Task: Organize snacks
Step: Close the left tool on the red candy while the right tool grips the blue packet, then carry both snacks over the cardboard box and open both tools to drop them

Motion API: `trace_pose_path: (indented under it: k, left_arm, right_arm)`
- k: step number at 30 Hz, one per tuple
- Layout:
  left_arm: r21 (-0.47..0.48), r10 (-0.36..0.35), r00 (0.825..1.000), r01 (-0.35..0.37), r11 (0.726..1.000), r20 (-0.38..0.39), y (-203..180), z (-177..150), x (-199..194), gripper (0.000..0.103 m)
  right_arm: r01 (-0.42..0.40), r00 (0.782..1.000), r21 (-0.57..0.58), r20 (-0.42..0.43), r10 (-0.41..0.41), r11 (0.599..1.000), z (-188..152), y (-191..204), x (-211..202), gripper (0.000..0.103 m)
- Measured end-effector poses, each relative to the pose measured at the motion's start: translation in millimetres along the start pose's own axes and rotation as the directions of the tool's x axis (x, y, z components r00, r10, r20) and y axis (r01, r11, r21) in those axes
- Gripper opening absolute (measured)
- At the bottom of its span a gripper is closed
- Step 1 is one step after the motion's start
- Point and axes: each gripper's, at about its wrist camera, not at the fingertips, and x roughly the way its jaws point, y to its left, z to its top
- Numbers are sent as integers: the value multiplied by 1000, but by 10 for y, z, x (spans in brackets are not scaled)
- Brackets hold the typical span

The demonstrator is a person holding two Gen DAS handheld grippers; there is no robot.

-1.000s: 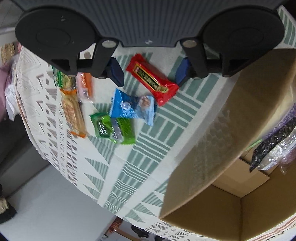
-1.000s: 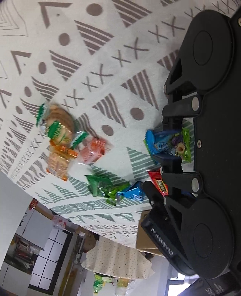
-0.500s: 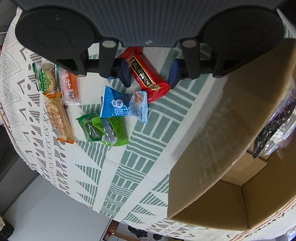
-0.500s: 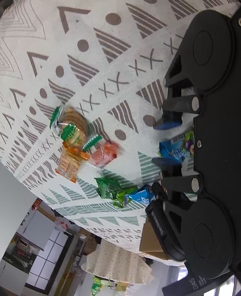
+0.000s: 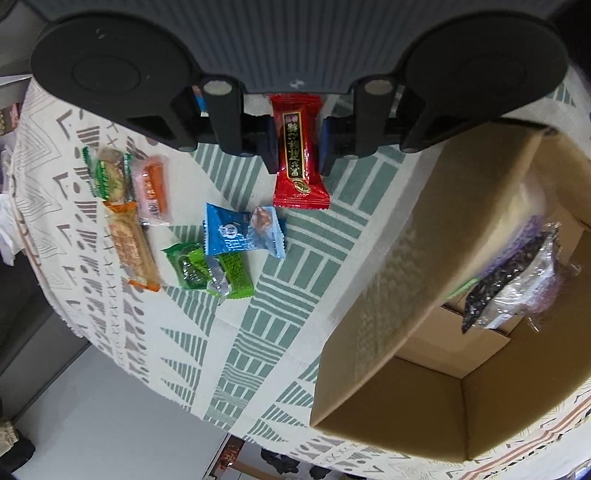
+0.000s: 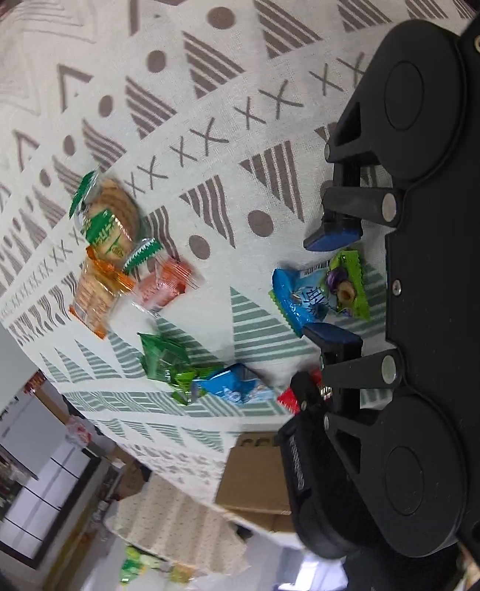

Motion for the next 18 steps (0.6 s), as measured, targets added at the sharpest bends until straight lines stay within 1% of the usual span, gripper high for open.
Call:
trace_pose_path:
  k: [2, 6, 11, 18]
  left_arm:
    - [7, -11, 1000, 11, 1000, 17, -2, 3, -82, 21]
    - [30, -36, 998, 34, 999, 55, -19, 23, -272, 21]
    - [41, -61, 993, 57, 998, 99, -13, 57, -507, 21]
    - [61, -70, 982, 60, 996, 176, 31, 99, -864, 21]
  right_arm:
    - [-8, 1000, -3, -3, 8, 1000, -16, 1, 5, 30]
    - [-33, 999, -3, 17, 33, 999, -21, 25, -46, 23]
    - [-110, 992, -18, 59, 110, 994, -15, 124, -209, 22]
    - [-163, 981, -47, 98, 167, 985, 34, 223, -379, 21]
